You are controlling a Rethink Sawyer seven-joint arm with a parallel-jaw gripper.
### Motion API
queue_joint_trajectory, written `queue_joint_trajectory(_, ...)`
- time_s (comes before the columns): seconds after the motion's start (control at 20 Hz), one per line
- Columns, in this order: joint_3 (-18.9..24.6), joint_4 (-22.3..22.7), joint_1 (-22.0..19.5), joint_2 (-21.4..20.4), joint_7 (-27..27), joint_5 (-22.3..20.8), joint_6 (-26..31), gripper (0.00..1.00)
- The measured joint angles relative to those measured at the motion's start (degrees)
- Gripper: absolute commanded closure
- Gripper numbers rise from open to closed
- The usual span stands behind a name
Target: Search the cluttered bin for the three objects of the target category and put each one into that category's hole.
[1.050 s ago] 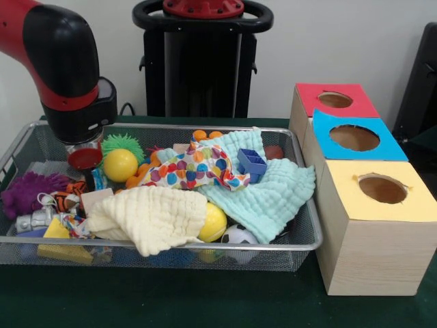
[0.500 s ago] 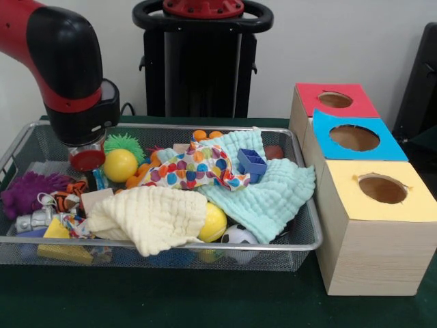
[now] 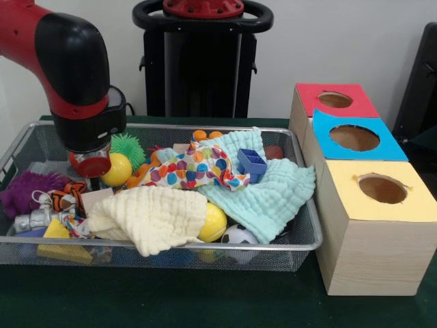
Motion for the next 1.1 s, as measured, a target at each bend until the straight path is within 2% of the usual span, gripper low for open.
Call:
queue_joint_trajectory(0.8,0.0,0.3,0.0,-0.8,0.0,0.1,0.0,1.0)
queue_joint_trajectory(1.1,0.0,1.0,0.0,-4.2,0.0,0.1,1.4,1.0)
